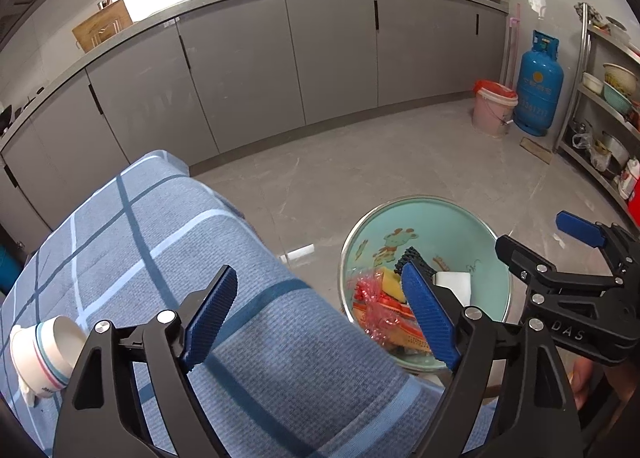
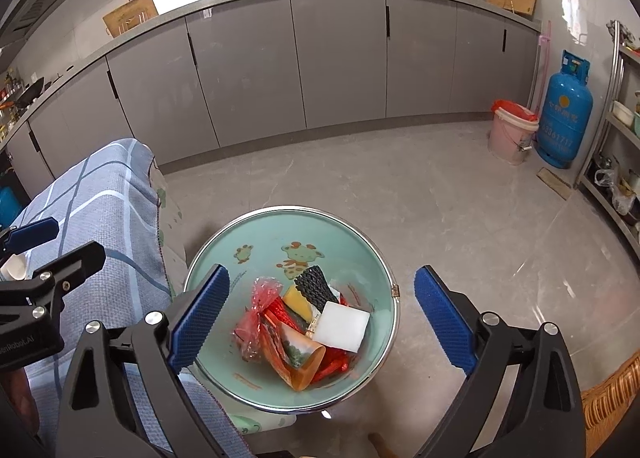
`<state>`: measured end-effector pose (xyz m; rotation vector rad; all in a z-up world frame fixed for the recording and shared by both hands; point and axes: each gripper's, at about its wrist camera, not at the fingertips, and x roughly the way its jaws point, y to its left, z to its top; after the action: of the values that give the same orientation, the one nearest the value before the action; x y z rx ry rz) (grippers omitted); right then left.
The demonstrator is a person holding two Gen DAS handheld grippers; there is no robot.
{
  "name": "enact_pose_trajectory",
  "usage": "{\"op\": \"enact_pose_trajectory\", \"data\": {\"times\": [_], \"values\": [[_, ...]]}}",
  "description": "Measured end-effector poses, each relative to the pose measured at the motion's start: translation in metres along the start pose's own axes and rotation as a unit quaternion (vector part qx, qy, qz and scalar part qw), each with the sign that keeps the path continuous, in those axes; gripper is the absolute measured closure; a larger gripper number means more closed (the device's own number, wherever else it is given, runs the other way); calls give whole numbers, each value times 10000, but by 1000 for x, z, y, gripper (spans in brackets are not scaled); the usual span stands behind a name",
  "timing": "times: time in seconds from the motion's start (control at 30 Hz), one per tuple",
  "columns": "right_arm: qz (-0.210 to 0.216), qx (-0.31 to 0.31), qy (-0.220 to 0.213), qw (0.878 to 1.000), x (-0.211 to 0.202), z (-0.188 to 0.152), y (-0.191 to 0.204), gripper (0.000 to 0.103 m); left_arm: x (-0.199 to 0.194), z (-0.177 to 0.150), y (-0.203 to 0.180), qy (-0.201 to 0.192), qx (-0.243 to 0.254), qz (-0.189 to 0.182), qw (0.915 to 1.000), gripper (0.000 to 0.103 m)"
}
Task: Collect trash
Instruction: 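Move both grippers back over the paper cup and tissue on the table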
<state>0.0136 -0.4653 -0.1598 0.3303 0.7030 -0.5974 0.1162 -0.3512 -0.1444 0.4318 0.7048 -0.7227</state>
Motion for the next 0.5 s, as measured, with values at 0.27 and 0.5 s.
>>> {"op": "enact_pose_trajectory", "data": {"times": [0.27, 0.5], "values": [[3, -95, -64, 9999, -10, 2, 12, 8, -16, -4, 13, -68, -121, 111, 9998, 14], [81, -189, -137, 9997, -22, 3, 23, 8, -31, -10, 25, -111, -254, 199, 9994, 12]]}}
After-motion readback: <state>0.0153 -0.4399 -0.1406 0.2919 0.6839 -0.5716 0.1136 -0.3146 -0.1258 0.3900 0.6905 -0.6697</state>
